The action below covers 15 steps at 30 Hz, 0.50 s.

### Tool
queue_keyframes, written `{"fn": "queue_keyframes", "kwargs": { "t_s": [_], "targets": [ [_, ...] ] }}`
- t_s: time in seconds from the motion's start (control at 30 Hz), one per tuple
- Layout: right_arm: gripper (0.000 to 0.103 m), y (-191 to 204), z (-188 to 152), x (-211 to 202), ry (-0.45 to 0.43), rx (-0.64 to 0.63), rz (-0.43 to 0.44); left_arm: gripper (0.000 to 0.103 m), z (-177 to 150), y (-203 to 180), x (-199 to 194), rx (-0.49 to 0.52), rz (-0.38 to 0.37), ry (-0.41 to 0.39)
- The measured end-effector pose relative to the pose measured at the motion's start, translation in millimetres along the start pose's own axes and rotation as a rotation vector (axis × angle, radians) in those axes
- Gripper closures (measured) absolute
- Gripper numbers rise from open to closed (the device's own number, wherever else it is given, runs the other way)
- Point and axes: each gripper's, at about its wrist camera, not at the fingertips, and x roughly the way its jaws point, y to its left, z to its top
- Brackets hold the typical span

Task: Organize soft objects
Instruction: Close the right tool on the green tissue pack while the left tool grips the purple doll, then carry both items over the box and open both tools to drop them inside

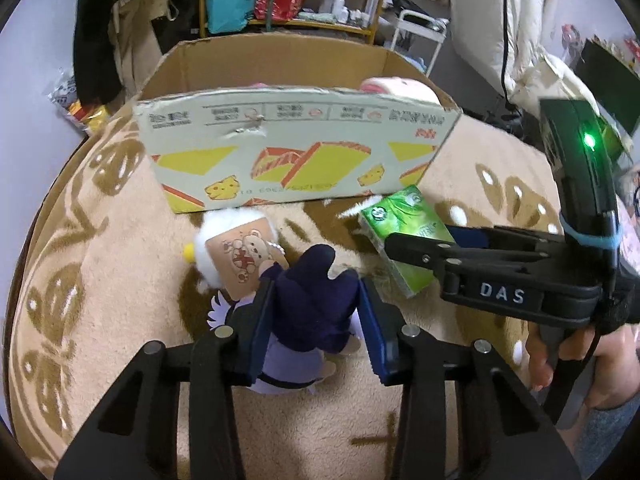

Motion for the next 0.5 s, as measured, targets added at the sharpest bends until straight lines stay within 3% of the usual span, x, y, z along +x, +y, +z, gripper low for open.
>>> {"fn": "queue_keyframes", "kwargs": {
  "t_s": [0.2, 0.5],
  "targets": [
    [0.048, 0.9, -1.7, -14.5, -0.039, -0.001, 0.013, 0.065, 1.4, 17.7, -12.2, -0.087, -0.017, -0.026],
    [0.048, 5.6, -5.4, -40.9, -0.112, -0.021, 0.022, 0.065, 0.2, 21.9, -36.5, -0.106, 0.033, -0.112]
  ]
}}
